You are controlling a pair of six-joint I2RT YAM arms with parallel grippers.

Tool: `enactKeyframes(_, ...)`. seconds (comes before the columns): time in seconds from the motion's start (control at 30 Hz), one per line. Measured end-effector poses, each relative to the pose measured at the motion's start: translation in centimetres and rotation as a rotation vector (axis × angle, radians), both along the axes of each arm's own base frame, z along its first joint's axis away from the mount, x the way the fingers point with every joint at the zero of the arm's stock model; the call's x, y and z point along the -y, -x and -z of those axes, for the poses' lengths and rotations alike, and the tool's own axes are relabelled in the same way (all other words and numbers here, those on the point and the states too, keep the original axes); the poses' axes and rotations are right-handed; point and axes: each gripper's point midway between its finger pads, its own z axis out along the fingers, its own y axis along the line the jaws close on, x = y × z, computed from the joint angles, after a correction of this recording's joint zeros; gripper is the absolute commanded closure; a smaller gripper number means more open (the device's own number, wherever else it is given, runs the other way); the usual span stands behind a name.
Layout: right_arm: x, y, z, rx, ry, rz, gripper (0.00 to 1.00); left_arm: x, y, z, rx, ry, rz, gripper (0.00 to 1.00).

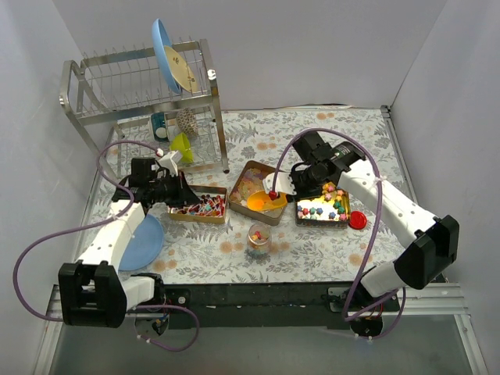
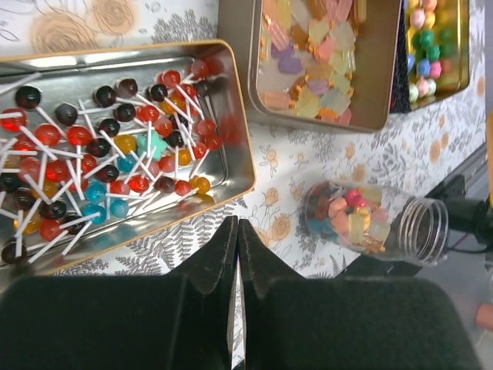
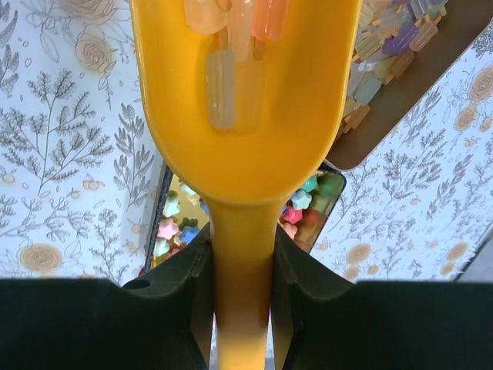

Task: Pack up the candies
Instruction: Scoop the fake candies from the storage box, then place the fake candies in the packing bottle.

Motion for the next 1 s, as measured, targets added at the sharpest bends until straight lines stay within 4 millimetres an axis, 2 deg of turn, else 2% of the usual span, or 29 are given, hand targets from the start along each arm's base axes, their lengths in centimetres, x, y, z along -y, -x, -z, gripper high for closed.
enactKeyframes(0.2, 0.0, 2.3, -1.7, 0.095, 0.085, -0.082, 0.99, -0.8, -0.5, -2.8, 0.106, 0.012, -0.071, 1.0)
enactKeyframes(0.3, 0.1, 3.8, -1.8, 0.146, 0.147, -0.136, 0.99, -0.9, -0.6, -3.7, 0.144, 0.019, -0.078, 1.0)
enactKeyframes(0.4, 0.3, 4.5, -1.5, 0.149, 0.201, -0.151, 0.99, -1.0, -0.7, -3.8, 0.15, 0.02, -0.082, 1.0)
enactKeyframes(0.63, 1.5, 4.6, -0.6, 0.127, 0.31, -0.122, 0.99, -1.3, -0.4, -3.2, 0.14, 0.026, -0.089, 1.0)
enactKeyframes(0.87, 2.2, 4.7, -1.0, 0.167, 0.384, -0.139, 0.99, -1.3, -0.5, -3.4, 0.154, 0.039, -0.087, 1.0)
enactKeyframes(1.0, 1.8, 4.5, -1.5, 0.236, 0.455, -0.157, 0.99, -1.4, -0.5, -3.1, 0.155, 0.049, -0.09, 1.0)
